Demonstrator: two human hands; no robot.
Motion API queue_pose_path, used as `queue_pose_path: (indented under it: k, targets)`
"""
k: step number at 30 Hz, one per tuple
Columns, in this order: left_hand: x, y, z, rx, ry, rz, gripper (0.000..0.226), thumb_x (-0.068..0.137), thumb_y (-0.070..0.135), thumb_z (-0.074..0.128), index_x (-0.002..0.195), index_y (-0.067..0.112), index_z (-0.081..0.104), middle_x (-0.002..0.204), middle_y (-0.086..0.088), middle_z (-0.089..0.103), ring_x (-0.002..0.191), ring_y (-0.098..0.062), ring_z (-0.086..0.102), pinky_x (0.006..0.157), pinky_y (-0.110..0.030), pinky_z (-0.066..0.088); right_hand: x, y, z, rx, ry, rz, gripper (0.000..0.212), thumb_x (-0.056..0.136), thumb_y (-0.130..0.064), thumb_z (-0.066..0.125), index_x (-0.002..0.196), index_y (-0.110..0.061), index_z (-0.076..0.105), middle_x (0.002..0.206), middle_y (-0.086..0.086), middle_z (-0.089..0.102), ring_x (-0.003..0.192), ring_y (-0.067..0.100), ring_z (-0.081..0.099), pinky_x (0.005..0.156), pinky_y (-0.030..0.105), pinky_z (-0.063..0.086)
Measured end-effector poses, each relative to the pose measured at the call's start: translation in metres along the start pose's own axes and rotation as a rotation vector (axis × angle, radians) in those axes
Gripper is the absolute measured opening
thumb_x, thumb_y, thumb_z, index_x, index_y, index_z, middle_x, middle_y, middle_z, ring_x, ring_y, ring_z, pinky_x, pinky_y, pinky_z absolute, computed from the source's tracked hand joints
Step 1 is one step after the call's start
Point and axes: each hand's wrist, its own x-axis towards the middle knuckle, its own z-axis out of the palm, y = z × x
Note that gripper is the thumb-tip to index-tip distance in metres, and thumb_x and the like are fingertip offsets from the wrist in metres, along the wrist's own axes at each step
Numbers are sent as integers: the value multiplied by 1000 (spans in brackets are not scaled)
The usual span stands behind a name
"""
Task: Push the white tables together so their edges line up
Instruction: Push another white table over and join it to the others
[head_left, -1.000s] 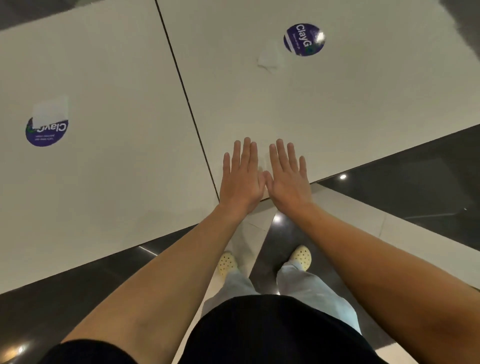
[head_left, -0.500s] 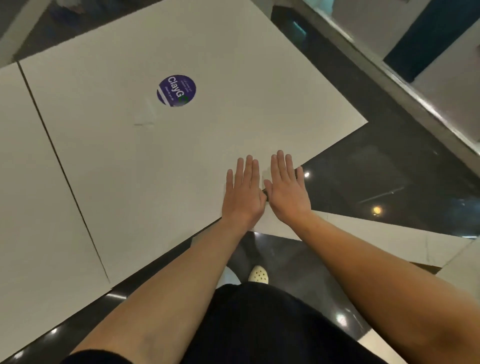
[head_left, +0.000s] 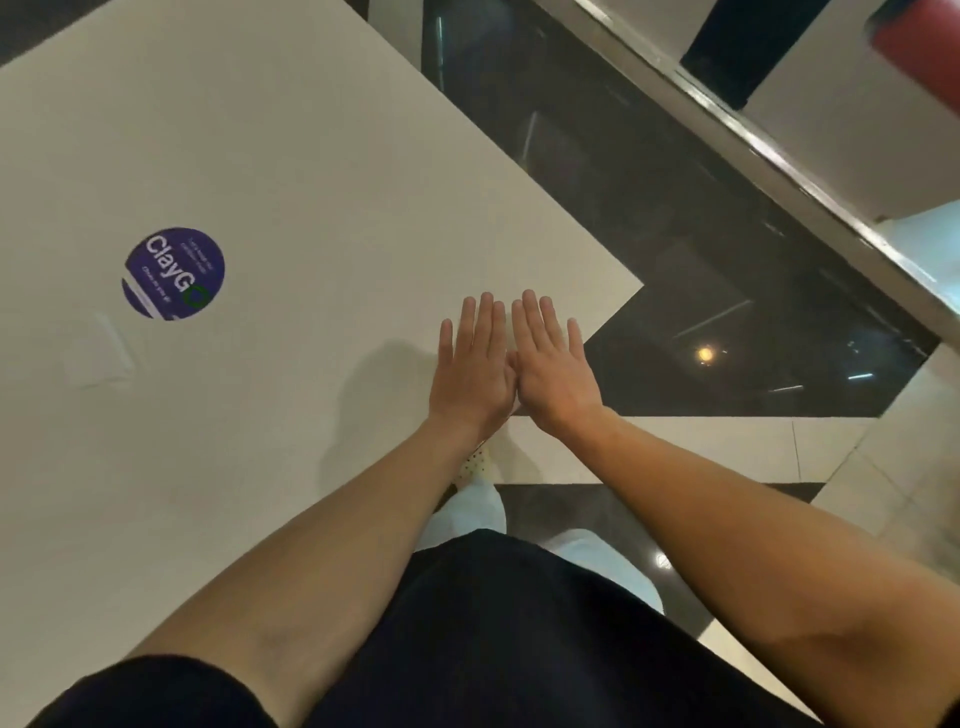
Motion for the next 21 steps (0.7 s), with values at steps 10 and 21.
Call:
queue_pose_path:
  k: [10, 21]
  targets:
    - [113, 11, -13, -51, 31, -132, 57, 100, 31, 23, 148, 10, -1, 157, -9, -3, 139, -20, -20, 112, -41, -13, 109, 55, -47, -16, -39, -175, 54, 97, -33, 4, 144, -16, -17, 157, 5, -16, 136, 17, -28, 116, 46, -6]
    - [214, 71, -11, -69, 148, -826, 60, 100, 43, 20, 148, 10, 9, 156, -11, 8, 143, -28, -1, 114, -44, -3, 253, 127, -87, -218, -157, -832, 55, 100, -38, 11, 147, -17, -9, 157, 4, -11, 133, 13, -32, 111, 44, -14]
